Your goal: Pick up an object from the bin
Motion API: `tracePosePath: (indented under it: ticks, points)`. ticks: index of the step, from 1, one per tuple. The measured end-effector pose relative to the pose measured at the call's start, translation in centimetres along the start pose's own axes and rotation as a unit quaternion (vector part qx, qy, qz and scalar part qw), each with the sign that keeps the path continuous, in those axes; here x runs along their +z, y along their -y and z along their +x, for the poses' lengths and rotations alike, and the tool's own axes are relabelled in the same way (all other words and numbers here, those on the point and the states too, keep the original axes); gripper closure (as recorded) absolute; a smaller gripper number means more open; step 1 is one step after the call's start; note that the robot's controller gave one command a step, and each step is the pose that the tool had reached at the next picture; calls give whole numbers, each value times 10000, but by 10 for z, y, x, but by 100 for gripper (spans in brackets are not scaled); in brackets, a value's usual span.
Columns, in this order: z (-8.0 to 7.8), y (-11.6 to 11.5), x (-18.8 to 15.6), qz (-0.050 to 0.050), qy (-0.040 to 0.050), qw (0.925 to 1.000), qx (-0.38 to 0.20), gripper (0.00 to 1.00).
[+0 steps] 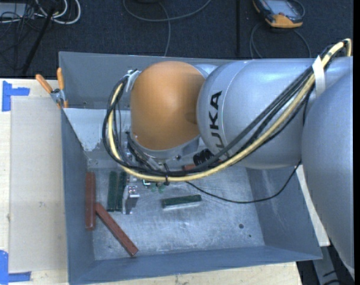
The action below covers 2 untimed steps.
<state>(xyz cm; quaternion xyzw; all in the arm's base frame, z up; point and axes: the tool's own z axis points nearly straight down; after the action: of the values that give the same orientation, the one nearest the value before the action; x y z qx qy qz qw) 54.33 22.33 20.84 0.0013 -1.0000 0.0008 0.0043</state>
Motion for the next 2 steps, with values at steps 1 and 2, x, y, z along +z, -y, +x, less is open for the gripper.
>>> tracePosePath:
  ticks: [1,2]
  points:
    - [-2,2,-5,-6,36,10000,31,100]
    - [-2,2,-5,-6,35,10000,35,100]
